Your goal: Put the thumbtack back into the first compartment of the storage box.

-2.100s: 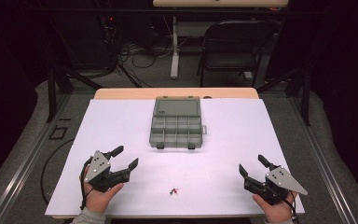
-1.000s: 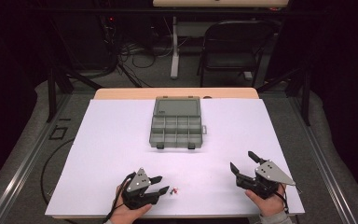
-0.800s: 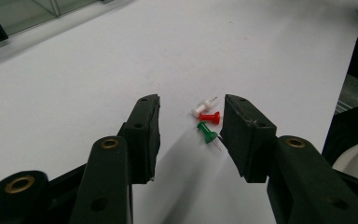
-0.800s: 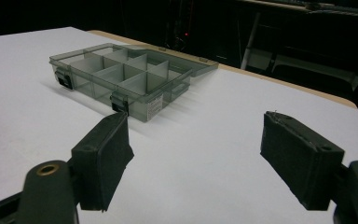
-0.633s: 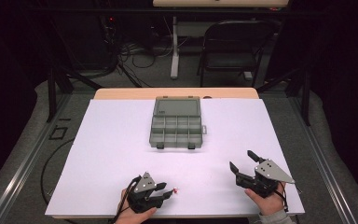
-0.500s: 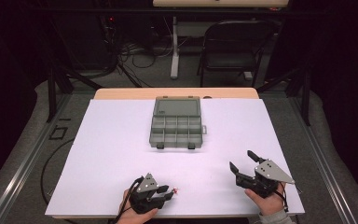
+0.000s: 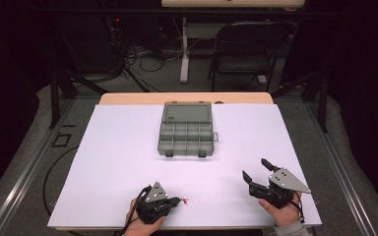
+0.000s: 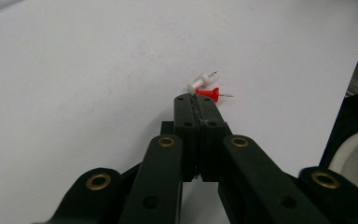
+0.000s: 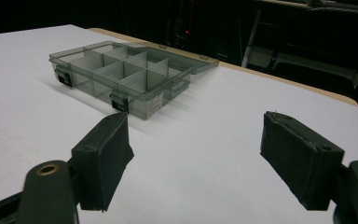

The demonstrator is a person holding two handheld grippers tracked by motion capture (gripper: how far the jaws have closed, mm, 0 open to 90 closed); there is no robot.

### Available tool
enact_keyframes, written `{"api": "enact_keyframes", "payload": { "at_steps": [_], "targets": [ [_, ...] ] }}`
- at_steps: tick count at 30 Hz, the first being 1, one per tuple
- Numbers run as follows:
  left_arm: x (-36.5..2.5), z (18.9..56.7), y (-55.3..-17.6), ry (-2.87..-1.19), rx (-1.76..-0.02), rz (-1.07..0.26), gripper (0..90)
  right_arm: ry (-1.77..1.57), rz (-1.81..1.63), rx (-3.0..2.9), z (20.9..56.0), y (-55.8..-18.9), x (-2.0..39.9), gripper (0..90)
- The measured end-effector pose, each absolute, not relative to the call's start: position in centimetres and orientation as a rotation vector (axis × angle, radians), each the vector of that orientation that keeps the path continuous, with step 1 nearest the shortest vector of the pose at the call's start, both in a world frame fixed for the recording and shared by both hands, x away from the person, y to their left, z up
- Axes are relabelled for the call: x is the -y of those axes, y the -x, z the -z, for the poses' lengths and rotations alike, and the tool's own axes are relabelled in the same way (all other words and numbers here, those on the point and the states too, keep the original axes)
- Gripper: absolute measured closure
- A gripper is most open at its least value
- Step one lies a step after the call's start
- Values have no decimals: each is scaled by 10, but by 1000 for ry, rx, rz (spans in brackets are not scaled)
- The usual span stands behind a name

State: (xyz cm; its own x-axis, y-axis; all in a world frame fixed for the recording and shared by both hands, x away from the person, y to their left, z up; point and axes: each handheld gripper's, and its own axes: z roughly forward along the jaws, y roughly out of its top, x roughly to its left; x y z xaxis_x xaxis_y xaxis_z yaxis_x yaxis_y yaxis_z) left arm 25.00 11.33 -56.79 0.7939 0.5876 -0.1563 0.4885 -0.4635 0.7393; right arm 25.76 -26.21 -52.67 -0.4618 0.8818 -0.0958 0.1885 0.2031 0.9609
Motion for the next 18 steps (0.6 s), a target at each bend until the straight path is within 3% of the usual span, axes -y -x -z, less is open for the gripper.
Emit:
{"api": "enact_keyframes", "payload": {
  "at_steps": [10,18],
  "targets": [
    [-116,566,-251,-2142,-806,-147,900,-1001,-1295,-1800,527,-258,262,233],
    [-137,554,-260,-2012,-881,-170,900,-1011,-1292,-1796,527,-258,263,233]
  ]
}}
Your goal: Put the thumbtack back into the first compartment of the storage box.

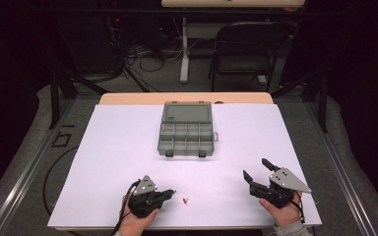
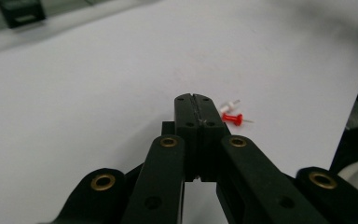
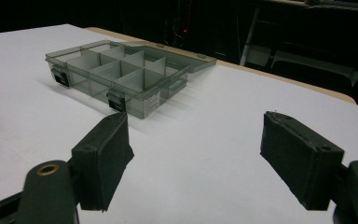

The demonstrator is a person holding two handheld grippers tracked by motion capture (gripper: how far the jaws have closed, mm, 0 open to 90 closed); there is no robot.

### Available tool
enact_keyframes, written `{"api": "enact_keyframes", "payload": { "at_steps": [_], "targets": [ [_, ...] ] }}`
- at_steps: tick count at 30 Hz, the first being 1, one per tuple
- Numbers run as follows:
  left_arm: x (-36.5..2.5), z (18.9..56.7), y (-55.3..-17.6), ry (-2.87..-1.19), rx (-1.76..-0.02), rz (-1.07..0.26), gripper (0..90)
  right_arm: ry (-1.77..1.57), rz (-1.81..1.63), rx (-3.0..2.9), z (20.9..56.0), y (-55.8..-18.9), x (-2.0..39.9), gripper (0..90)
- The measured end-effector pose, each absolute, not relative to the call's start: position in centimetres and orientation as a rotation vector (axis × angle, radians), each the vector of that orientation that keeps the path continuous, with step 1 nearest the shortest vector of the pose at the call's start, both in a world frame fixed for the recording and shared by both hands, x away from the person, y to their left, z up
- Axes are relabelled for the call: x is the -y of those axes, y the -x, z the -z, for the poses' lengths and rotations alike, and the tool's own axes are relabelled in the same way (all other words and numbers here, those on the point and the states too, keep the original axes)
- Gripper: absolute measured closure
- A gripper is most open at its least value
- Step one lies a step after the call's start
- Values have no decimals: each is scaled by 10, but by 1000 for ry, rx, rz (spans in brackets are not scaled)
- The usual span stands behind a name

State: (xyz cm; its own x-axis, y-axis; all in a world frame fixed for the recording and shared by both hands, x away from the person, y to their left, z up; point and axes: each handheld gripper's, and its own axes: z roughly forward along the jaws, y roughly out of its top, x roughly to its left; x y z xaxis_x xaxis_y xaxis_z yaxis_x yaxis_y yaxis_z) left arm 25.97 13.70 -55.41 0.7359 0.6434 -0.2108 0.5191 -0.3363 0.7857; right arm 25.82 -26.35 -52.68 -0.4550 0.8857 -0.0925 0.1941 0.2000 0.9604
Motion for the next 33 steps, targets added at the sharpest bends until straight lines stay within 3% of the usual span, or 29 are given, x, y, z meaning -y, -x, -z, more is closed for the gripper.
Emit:
{"api": "enact_keyframes", "payload": {
  "at_steps": [15,33],
  "targets": [
    [-178,535,-276,-1805,-1035,-234,900,-1021,-1287,-1796,527,-259,263,233],
    [-160,491,-340,-1743,-1051,-227,900,-1022,-1288,-1797,528,-259,264,233]
  ]
}}
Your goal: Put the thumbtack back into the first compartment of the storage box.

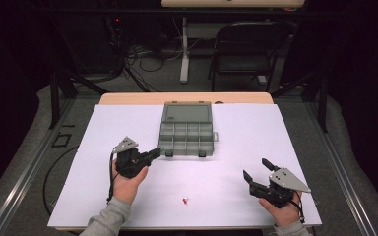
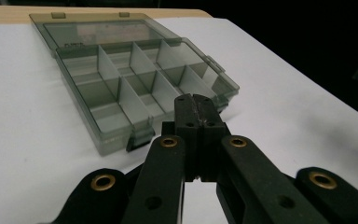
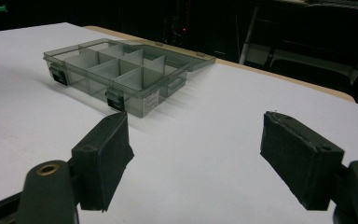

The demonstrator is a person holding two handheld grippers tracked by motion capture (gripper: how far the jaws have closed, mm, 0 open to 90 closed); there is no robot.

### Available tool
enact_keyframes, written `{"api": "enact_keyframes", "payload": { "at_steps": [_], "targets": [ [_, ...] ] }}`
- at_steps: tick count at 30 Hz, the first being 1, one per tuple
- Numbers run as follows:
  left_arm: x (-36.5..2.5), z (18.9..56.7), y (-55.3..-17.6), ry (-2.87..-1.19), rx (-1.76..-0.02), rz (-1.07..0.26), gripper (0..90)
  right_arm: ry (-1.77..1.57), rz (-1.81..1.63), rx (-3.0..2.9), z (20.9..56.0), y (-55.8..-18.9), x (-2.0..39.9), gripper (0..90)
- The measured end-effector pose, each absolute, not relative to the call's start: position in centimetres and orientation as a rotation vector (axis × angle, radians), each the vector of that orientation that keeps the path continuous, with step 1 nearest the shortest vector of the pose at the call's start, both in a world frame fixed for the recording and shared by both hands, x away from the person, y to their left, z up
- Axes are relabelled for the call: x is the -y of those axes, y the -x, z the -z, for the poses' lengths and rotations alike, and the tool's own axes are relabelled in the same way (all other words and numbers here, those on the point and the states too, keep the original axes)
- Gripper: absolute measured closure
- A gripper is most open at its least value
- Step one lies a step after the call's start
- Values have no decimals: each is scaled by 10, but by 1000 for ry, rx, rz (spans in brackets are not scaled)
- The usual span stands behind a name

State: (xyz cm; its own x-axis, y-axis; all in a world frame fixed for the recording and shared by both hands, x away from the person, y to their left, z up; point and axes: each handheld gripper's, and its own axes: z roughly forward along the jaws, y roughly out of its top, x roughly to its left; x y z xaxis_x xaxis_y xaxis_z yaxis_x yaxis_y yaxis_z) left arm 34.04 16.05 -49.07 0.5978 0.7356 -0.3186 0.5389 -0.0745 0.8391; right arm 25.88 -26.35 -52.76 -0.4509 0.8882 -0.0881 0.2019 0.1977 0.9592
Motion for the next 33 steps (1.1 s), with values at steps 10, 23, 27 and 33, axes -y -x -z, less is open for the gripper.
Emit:
{"api": "enact_keyframes", "payload": {
  "at_steps": [10,23,27,33],
  "targets": [
    [-146,477,-383,-1786,-1111,-256,900,-1020,-1285,-1803,528,-259,263,233],
    [-127,481,-431,-1880,-1222,-298,900,-1024,-1288,-1808,528,-260,263,233],
    [-122,488,-443,-1919,-1259,-308,900,-1024,-1292,-1808,528,-260,263,233],
    [-122,499,-456,-1958,-1311,-330,900,-1021,-1292,-1810,529,-260,264,233]
  ]
}}
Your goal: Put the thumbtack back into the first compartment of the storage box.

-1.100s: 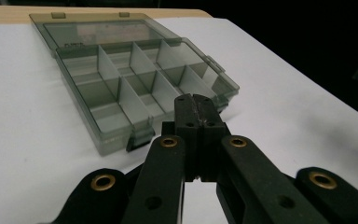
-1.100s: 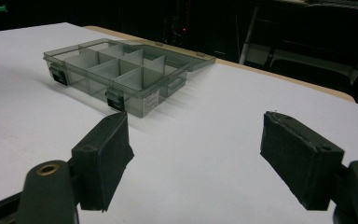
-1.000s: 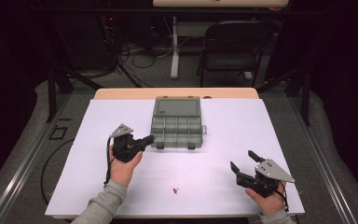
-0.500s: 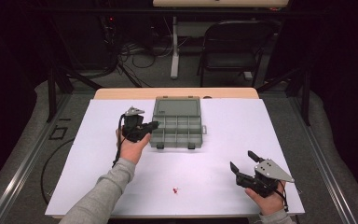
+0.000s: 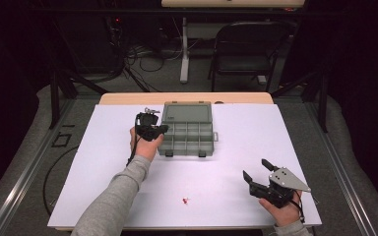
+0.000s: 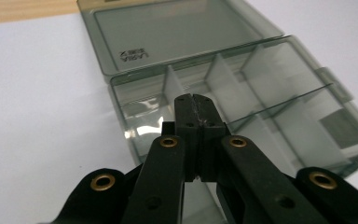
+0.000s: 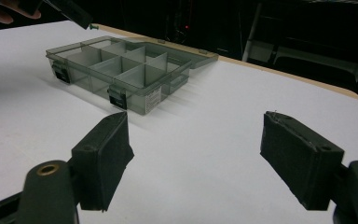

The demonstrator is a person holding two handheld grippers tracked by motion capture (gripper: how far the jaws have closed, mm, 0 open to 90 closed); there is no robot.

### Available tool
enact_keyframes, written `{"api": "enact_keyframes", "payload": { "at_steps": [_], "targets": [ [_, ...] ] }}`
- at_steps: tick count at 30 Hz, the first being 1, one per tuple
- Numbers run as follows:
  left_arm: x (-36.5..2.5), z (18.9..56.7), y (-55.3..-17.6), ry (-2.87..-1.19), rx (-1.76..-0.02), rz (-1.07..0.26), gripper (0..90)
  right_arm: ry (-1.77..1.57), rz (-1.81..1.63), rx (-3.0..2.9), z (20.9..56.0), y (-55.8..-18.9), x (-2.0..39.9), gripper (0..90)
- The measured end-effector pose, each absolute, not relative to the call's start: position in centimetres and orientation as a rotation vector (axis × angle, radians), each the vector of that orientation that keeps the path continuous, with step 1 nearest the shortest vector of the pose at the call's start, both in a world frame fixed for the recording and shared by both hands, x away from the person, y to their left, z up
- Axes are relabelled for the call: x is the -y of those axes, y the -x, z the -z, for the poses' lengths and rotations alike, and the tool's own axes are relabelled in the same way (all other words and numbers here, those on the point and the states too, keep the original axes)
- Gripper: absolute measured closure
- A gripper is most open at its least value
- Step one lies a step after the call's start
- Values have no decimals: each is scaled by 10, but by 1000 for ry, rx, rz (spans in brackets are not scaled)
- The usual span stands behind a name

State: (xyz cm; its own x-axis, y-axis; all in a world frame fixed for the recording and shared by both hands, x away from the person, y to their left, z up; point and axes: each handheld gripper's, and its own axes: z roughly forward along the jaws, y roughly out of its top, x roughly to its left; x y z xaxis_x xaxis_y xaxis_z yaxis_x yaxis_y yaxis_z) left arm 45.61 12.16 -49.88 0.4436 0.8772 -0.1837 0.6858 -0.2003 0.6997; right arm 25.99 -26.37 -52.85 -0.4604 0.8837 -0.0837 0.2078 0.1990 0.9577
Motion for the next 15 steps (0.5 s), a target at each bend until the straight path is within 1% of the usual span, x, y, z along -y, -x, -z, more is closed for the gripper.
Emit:
{"api": "enact_keyframes", "payload": {
  "at_steps": [8,15],
  "targets": [
    [-126,509,-466,-1991,-1344,-350,900,-1021,-1292,-1817,529,-260,263,234],
    [-123,512,-467,-2010,-1332,-364,900,-1020,-1293,-1820,529,-260,263,234]
  ]
}}
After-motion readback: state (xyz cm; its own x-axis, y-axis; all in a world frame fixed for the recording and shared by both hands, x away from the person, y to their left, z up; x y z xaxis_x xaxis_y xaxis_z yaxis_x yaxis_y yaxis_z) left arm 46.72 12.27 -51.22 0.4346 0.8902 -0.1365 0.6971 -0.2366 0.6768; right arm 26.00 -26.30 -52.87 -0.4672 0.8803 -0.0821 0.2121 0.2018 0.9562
